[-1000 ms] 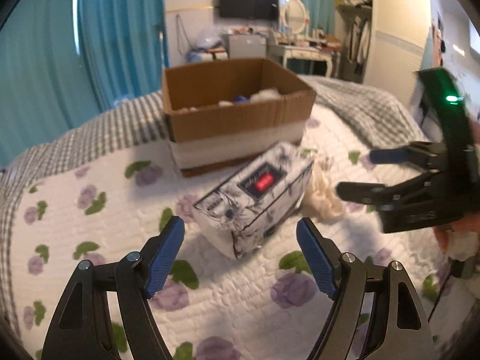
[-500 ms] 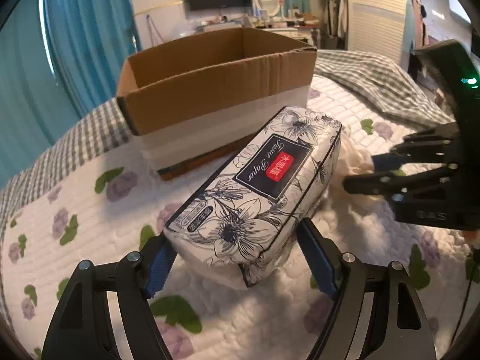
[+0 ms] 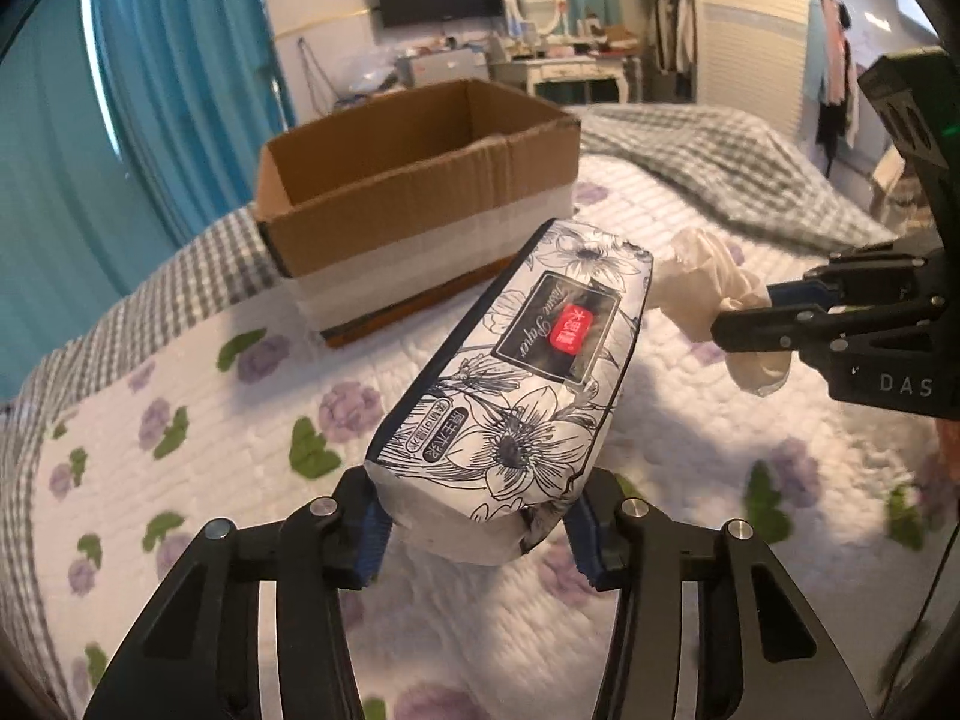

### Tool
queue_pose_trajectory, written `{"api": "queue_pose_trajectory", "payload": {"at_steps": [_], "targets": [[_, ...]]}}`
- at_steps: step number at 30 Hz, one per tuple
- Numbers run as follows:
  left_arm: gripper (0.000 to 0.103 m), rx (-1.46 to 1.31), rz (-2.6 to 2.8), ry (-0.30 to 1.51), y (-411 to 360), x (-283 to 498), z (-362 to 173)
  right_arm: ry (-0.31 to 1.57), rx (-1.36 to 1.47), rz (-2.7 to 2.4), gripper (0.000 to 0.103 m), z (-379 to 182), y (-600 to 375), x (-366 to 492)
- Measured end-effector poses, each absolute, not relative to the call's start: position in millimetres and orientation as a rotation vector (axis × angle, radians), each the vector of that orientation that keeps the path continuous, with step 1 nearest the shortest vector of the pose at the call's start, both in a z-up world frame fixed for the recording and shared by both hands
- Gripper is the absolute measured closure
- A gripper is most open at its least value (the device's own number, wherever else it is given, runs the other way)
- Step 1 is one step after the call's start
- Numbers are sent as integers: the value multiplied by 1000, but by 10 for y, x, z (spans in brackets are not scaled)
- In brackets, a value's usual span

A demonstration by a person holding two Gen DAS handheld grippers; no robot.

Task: Organize soft objects
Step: 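Lift both items over the box and open both grippers to drop them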

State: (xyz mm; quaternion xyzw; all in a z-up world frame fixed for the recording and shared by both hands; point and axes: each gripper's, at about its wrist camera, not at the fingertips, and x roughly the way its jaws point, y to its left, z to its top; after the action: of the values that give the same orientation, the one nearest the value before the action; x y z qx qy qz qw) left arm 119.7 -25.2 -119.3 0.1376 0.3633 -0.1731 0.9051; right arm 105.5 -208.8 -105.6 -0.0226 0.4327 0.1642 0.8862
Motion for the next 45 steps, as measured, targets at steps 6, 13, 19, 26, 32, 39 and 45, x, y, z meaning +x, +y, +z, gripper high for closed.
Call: {"api": "queue_pose_trajectory", "payload": {"at_steps": [6,13,19,26,32,39,45], "targets": [[56,228,-316,727,-209,957,-827,827,-75,347,84,-614,-2092,755],[56,183,-252,670,-165,837,-271,715,-109,355,83,54,-2110,630],[56,143,-217,601,-159,960,235,614,-134,368,83,644,-2083,750],[56,101,-170,530,-132,1456,671,524,-164,386,83,1159,-1913,1245],[56,66,-128,520,-138,2195,689,527,-144,390,83,1230,-1755,1982],[56,90,-114,583,-148,2909,170,610,-128,392,83,715,-1620,2863],[56,77,-110,652,-139,3266,-394,711,-100,397,83,22,-1644,3377]]}}
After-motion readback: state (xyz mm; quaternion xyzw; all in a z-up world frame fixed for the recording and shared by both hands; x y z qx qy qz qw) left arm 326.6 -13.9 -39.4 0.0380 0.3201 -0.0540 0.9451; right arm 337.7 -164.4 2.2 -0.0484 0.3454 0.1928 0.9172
